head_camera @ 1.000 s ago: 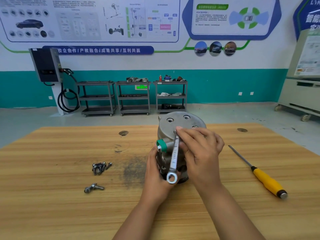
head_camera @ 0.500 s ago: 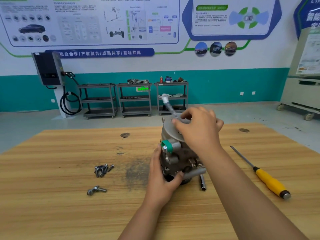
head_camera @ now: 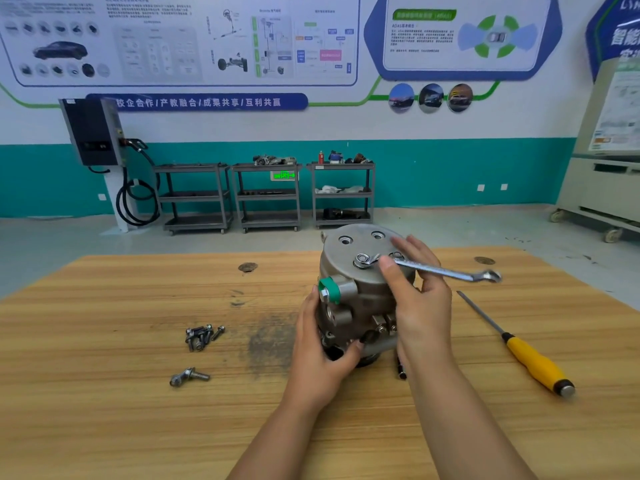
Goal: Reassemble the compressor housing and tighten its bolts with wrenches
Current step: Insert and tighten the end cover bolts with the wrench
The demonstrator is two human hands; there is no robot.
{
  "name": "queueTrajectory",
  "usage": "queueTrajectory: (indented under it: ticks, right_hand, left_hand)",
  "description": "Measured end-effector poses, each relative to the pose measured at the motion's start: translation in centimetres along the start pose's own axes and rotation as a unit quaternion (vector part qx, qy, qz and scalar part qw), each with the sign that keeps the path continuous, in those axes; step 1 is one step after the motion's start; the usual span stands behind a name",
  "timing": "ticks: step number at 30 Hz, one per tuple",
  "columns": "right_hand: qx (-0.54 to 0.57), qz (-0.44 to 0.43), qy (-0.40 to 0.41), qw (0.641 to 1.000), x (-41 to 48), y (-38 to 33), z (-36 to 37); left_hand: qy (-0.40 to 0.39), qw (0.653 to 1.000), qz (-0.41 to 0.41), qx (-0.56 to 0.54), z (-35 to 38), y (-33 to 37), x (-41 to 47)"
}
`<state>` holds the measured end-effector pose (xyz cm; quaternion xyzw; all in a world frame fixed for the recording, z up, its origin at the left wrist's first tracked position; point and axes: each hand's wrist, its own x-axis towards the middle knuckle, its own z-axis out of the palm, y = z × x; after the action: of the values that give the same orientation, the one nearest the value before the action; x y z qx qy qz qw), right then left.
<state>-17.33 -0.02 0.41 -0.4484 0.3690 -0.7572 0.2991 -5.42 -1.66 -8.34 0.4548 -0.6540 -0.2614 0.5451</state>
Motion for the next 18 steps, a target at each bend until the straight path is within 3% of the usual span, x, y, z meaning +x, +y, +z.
queueTrajectory:
  ticks: [4, 9, 18]
  right_hand:
    - [-0.139, -0.135, -0.012, 0.981, -1.4, -0.2, -0.1]
    - [-0.331, -0.305, -0.058, 0.891, -2.1, -0.8, -0.6]
    - [-0.417, -0.340, -0.097, 0.837, 0.1, -3.0, 1.7]
  left_hand:
    - [0.006, 1.000, 0.001, -0.008, -0.1, 0.1, 0.0]
    - [0.001, 1.000, -0.008, -0.026, -0.2, -0.2, 0.1]
    - [0.010, 1.000, 0.001, -0.028, -0.2, 0.1, 0.0]
